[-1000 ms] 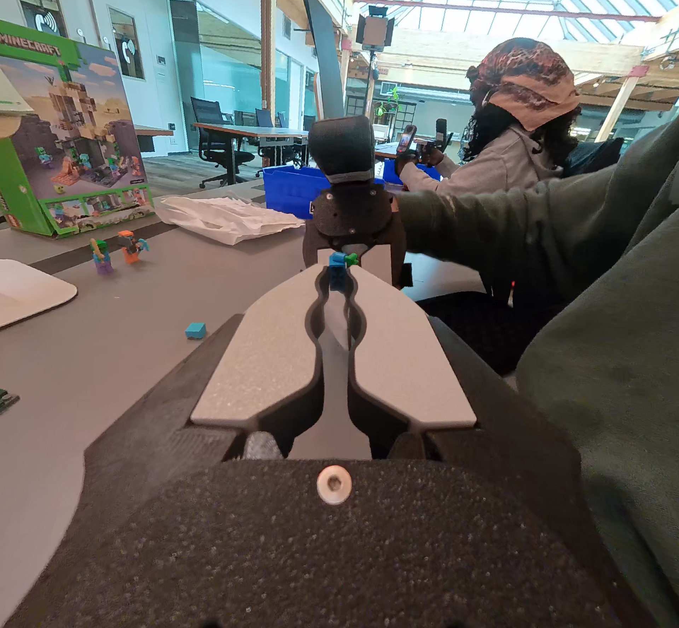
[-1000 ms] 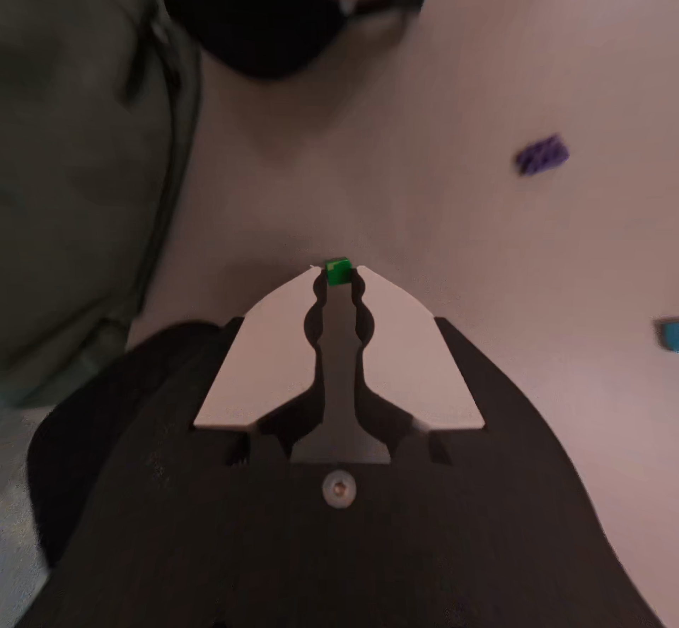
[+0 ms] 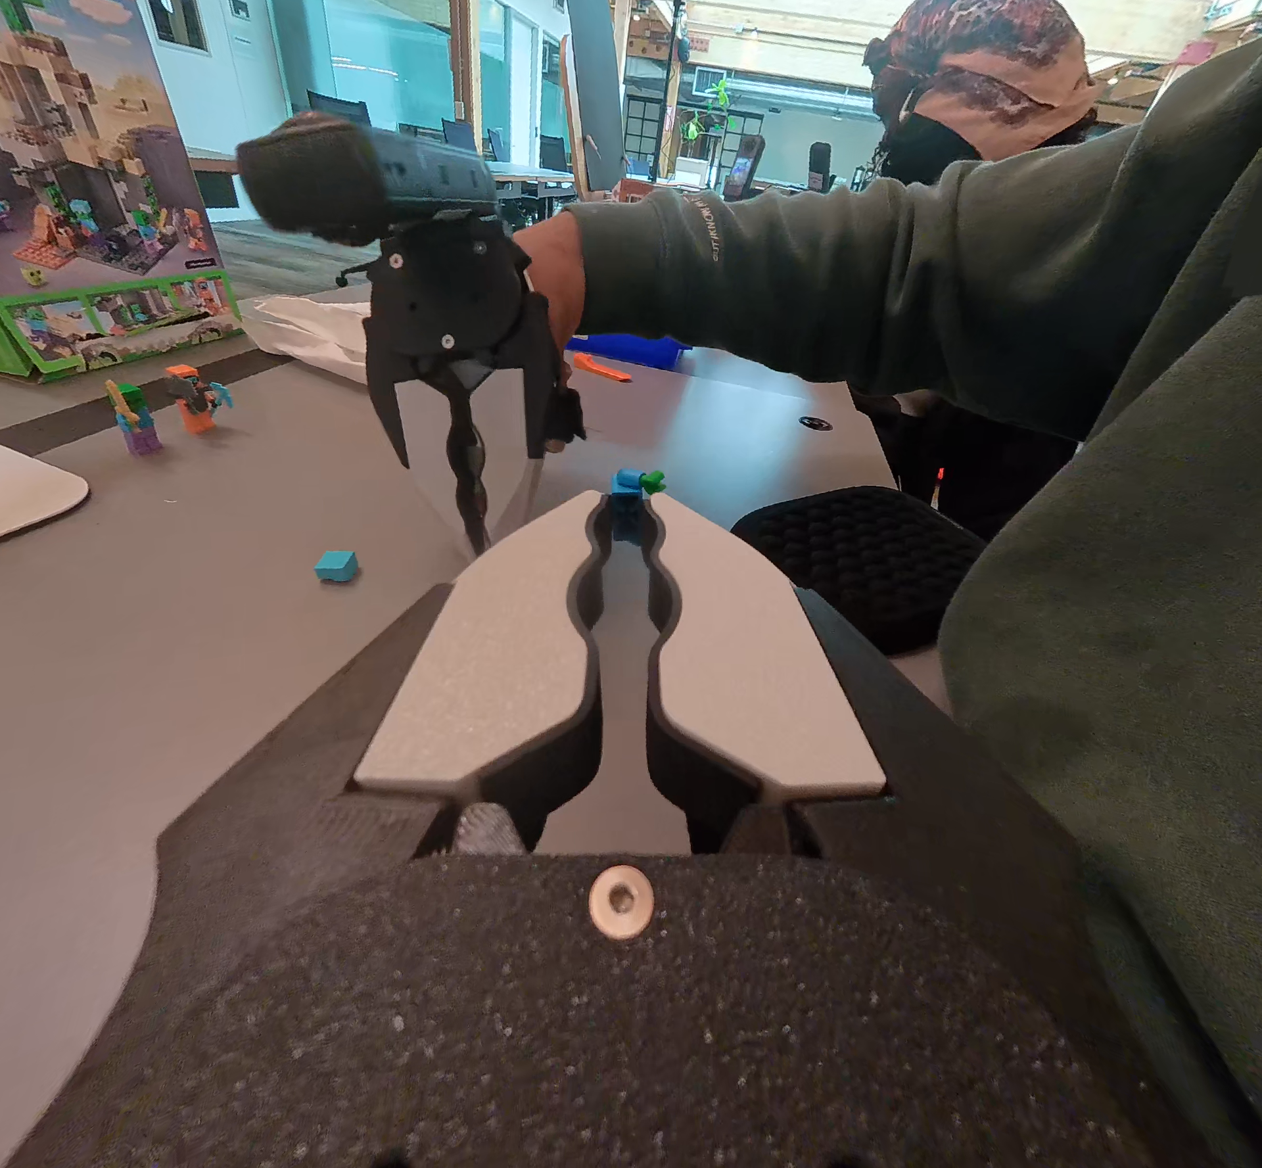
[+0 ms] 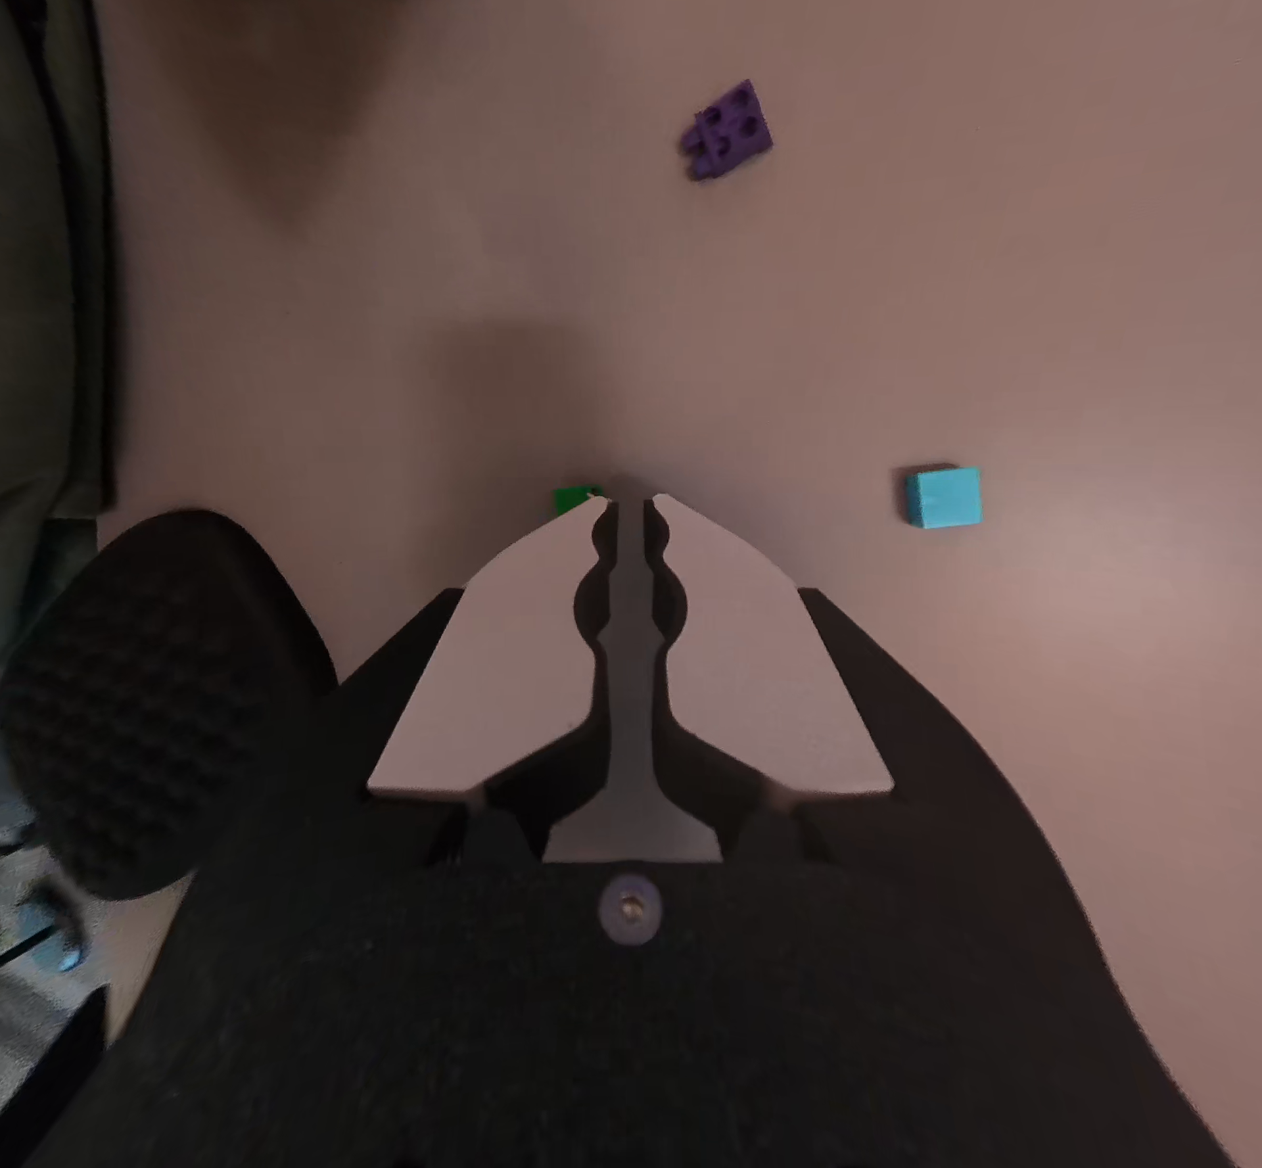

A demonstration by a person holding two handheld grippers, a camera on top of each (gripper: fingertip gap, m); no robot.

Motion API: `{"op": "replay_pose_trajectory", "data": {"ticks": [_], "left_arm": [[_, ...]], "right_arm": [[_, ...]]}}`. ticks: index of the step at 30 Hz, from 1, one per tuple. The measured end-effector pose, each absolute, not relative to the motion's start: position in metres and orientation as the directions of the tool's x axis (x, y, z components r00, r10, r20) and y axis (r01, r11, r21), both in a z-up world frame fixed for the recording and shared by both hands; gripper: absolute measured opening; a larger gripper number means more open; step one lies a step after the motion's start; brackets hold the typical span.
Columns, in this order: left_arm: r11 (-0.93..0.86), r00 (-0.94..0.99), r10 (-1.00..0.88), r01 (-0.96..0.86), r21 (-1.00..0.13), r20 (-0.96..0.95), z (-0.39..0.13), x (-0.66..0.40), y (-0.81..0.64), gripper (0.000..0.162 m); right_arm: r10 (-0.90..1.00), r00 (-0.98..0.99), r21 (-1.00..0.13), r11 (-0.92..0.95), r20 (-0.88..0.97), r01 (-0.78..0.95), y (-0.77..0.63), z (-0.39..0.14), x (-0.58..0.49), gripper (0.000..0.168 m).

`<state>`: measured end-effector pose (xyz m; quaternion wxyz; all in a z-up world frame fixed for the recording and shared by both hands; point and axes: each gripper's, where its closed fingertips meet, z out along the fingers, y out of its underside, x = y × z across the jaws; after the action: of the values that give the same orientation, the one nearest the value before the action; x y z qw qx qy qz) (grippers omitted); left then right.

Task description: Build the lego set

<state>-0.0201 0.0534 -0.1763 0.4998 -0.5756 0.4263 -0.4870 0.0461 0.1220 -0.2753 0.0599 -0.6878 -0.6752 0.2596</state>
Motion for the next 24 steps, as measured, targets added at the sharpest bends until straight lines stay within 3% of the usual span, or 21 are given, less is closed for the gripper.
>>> {"op": "replay_pose_trajectory", "data": {"ticks": [1,4,8,12,16,19,24], "left_arm": [[-0.136,0.163,-0.977,-0.004,-0.991,0.134,-0.176,-0.02,0.054,0.008],[-0.137,0.169,-0.976,-0.001,-0.991,0.135,-0.176,-0.021,0.055,0.008],[-0.14,0.172,-0.976,-0.003,-0.99,0.137,-0.176,-0.021,0.056,0.008],[-0.137,0.167,-0.977,-0.007,-0.991,0.134,-0.177,-0.02,0.055,0.008],[-0.136,0.166,-0.977,-0.008,-0.991,0.133,-0.177,-0.02,0.054,0.008],[-0.138,0.171,-0.976,-0.008,-0.99,0.134,-0.176,-0.02,0.055,0.008],[-0.145,0.172,-0.975,-0.009,-0.989,0.141,-0.177,-0.02,0.054,0.008]], "right_arm": [[0.968,-0.064,-0.461,-0.057,-0.243,0.886,0.12,-0.272,0.044,0.008],[0.991,-0.124,-0.511,0.079,-0.055,0.856,0.114,-0.268,0.039,0.011],[0.959,-0.166,-0.495,0.263,0.231,0.828,0.104,-0.272,0.04,0.01],[0.926,-0.102,-0.49,0.283,0.363,0.824,0.093,-0.282,0.043,0.012],[0.902,0.144,-0.549,0.116,0.408,0.827,0.1,-0.279,0.046,0.014],[0.851,0.421,-0.624,-0.148,0.315,0.767,0.103,-0.278,0.051,0.017],[0.735,0.656,-0.655,-0.411,0.173,0.634,0.089,-0.287,0.05,0.021]]}}
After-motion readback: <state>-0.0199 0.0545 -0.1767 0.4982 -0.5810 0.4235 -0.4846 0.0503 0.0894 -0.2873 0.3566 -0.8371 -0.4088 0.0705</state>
